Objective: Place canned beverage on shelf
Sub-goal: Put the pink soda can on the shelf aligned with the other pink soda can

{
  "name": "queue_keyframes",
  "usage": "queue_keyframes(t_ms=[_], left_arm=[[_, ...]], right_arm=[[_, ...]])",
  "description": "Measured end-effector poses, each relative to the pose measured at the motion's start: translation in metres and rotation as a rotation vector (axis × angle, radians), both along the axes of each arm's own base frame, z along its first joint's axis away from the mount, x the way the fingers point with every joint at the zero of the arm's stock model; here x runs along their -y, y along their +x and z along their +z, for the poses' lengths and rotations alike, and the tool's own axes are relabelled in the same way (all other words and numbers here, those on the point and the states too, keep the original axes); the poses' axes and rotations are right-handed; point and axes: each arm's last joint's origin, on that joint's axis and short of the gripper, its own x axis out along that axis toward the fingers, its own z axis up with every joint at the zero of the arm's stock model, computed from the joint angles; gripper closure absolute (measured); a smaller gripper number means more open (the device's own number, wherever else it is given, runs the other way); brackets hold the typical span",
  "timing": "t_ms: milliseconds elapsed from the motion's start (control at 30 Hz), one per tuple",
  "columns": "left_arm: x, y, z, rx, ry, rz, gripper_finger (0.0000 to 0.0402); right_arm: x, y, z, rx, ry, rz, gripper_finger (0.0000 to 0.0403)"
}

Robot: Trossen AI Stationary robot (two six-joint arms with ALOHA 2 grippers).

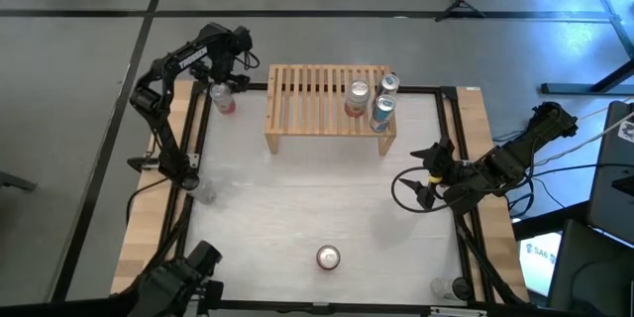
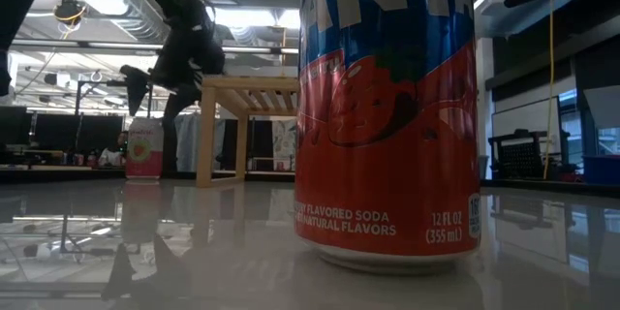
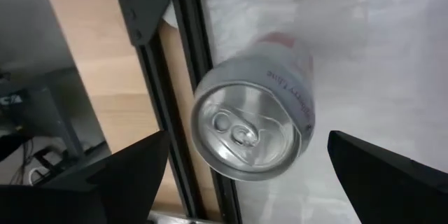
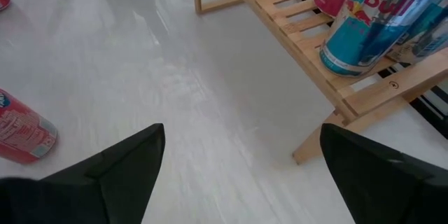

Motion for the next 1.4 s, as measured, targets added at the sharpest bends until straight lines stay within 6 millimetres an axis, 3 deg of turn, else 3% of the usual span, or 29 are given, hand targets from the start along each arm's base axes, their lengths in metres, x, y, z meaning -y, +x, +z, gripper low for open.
queue_keyframes(t_ms=[433,933,1300,1400], left_arm=[[-0.008,-0.005,-0.013,0.061,0.023,0.012,0.0020],[-0.016,-0.003,-0.034,0.072,-0.069,-0.002,0.0022],[-0.014,-0.002,-0.032,0.089,-0.101,-0.039,0.0126],[-0.008,0.000,-0.027,0.085,-0.100,-0.057,0.0128]], right_arm=[[0.000,0.000,0.000,-0.001,-0.002,-0.001,0.0033],[0.000,0.000,0.000,0.000,0.001,-0.004,0.0033],[0.001,-0.001,-0.001,-0.010,-0.020,-0.007,0.0033],[0.002,-0.002,-0.001,-0.015,-0.025,-0.007,0.0033]])
